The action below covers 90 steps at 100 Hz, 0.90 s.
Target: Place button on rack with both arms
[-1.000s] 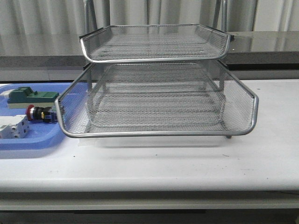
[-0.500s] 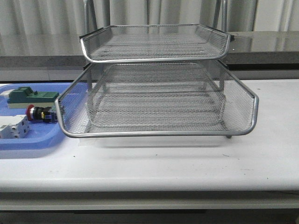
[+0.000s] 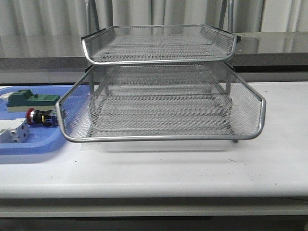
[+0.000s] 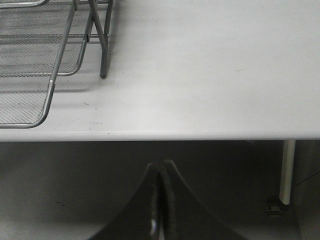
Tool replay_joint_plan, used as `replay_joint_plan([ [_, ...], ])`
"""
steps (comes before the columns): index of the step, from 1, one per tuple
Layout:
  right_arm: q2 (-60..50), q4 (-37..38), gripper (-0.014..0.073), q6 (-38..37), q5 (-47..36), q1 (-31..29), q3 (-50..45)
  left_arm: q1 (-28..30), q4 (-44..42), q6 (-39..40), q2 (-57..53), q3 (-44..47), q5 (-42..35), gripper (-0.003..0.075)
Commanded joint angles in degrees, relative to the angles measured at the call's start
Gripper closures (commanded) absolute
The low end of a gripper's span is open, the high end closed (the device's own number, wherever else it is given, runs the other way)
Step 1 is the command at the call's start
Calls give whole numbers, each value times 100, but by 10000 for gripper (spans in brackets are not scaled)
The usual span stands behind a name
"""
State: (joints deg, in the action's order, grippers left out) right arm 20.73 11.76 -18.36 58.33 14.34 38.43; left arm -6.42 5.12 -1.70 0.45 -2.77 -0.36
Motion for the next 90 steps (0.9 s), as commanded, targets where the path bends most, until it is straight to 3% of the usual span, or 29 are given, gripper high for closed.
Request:
replay_joint_plan([
  [1, 50, 136, 664, 10, -320, -31, 138, 18, 352, 56, 344, -647, -222, 740],
  [41, 50, 136, 664, 10, -320, -31, 138, 18, 352, -4, 3580, -3945, 2481, 740],
  [62, 50, 136, 664, 10, -320, -31, 138, 18, 321, -795, 5495, -5626, 3654, 740],
  [90, 50, 136, 664, 10, -320, -31, 138, 18, 321, -1883, 7487, -7099, 4869, 740],
])
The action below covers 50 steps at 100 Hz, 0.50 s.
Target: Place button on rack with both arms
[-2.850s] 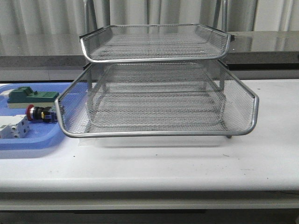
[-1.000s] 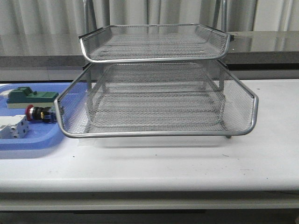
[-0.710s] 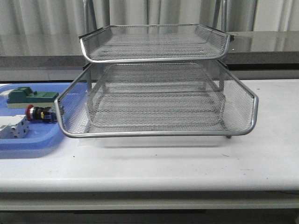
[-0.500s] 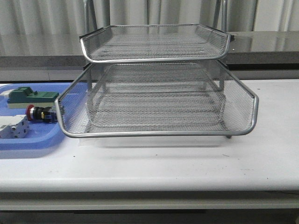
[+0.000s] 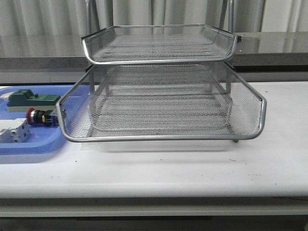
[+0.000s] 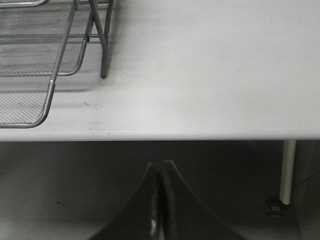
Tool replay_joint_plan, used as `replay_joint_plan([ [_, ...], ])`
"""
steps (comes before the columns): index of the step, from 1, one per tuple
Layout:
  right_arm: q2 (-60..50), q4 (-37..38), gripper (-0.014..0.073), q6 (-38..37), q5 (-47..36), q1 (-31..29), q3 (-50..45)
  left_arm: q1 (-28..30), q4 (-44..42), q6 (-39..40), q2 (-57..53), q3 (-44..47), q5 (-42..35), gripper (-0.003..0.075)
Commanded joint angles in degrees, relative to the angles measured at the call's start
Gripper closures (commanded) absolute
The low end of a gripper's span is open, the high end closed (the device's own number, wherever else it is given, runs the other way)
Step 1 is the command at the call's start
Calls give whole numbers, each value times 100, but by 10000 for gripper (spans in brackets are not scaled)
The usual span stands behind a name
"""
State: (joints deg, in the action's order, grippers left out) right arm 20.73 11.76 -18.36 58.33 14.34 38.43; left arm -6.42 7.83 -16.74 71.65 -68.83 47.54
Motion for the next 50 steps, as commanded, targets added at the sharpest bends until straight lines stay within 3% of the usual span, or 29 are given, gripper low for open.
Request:
replay_joint_plan([
  [1, 50, 136, 664, 10, -320, -31, 138, 18, 50, -410, 367, -493, 100, 740],
  [30, 50, 136, 664, 10, -320, -31, 138, 18, 145, -1001, 1343, -895, 301, 709],
  [37, 50, 136, 664, 10, -320, -31, 138, 18, 145, -1039, 1401, -895, 301, 627],
  [50, 50, 136, 664, 10, -320, -31, 138, 18, 46, -1039, 1434, -895, 226, 360],
])
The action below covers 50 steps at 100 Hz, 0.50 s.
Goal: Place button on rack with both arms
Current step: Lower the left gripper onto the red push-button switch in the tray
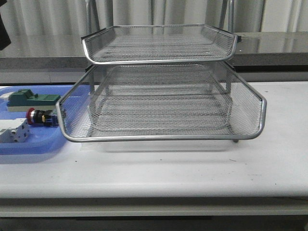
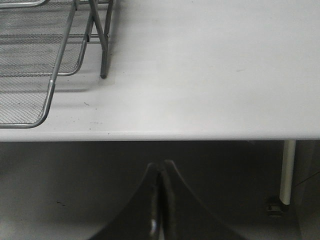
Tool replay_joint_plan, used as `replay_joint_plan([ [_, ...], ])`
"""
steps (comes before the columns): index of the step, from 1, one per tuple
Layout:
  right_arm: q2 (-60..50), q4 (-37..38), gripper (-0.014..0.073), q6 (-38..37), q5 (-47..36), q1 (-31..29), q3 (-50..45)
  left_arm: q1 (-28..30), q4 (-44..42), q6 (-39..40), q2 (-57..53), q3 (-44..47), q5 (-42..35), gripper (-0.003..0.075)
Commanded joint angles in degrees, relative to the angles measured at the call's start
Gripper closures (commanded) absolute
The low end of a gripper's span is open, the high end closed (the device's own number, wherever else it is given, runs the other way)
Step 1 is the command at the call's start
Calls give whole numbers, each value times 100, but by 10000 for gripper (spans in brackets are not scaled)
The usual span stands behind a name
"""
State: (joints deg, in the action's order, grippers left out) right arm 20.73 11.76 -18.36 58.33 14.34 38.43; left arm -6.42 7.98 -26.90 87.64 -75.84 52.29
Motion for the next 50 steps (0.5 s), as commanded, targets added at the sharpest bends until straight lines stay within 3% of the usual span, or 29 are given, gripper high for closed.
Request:
replay_joint_plan([
  [1, 50, 136, 664, 10, -320, -31, 138, 18, 2, -23, -166, -194, -262, 346],
  [6, 50, 136, 664, 10, -320, -31, 138, 18, -72, -23, -153, -194, -337, 249],
  [13, 50, 136, 664, 10, -320, -31, 138, 18, -84, -23, -153, -194, -381, 190],
  [50, 50, 136, 664, 10, -320, -31, 138, 18, -5, -292, 109, -256, -918, 187],
])
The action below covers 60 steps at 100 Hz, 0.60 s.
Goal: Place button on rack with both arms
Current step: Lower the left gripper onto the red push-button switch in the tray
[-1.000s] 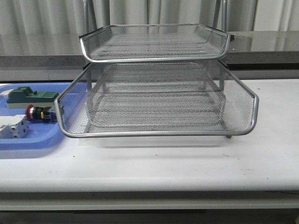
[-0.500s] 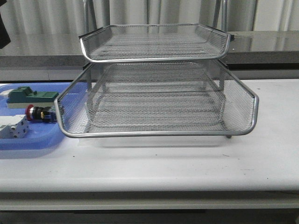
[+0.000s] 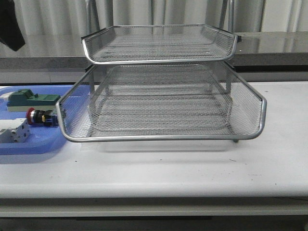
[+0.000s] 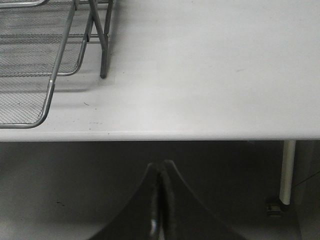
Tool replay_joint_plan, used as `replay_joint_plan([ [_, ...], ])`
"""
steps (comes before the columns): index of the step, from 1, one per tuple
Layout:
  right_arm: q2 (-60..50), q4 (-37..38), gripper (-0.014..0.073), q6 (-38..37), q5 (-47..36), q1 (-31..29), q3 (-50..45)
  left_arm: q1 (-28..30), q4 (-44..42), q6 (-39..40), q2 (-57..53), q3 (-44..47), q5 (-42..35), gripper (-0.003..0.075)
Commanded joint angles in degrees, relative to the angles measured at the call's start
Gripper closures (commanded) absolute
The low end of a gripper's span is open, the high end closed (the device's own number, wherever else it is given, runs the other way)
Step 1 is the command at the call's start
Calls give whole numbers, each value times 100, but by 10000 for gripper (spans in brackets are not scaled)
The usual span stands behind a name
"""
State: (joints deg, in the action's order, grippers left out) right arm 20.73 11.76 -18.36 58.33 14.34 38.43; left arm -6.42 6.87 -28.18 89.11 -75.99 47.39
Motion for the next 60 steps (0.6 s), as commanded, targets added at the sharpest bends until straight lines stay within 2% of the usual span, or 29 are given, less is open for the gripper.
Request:
replay_joint_plan([
  [1, 50, 136, 664, 10, -320, -31, 138, 18, 106, -187, -13, -255, -415, 187],
  [15, 50, 136, 664, 10, -320, -31, 138, 18, 106, -588, 648, -761, -38, 187],
  [37, 50, 136, 664, 10, -320, -31, 138, 18, 106, -1708, 1872, -1993, 649, 187],
  [60, 50, 136, 664, 10, -320, -31, 138, 18, 106, -2222, 2802, -3046, 1318, 187],
])
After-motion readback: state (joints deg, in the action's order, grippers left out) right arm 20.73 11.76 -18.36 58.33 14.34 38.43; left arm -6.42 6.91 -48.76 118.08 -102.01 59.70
